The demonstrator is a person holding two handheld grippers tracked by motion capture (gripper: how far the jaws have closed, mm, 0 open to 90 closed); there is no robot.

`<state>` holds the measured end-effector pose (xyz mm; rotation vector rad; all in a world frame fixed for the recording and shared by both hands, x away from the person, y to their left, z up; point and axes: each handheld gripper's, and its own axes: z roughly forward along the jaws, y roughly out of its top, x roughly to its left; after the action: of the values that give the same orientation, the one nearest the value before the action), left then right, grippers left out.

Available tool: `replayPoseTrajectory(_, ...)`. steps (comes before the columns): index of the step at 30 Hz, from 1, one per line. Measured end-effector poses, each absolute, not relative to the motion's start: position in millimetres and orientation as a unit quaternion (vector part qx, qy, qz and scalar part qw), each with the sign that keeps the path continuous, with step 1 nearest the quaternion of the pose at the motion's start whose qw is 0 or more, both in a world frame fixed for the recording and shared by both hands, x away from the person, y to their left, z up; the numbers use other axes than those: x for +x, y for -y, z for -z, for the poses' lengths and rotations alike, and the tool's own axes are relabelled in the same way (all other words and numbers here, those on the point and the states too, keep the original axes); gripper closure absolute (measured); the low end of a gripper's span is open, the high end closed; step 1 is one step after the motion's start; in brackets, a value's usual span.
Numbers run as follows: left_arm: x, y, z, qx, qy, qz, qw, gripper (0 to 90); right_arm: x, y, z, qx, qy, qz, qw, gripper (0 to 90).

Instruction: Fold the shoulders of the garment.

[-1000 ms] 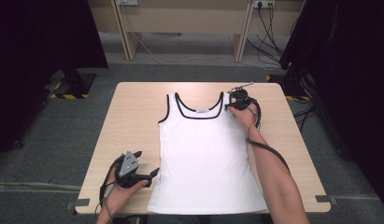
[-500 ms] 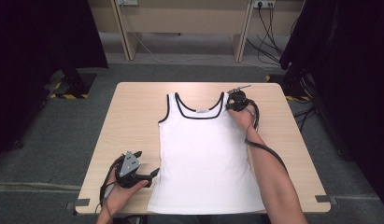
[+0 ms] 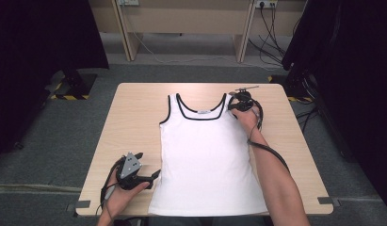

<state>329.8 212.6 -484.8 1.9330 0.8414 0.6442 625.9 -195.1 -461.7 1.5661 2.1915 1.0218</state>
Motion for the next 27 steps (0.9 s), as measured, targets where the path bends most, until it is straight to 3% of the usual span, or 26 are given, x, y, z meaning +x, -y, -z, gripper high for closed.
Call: replayPoseTrajectory(27, 330.1, -213.2, 484.9, 0.779, -0.348, -0.261, 0.451, 9.1, 594.8, 189.0, 432.7, 0.497, -0.756, -0.397, 0.155, 86.4)
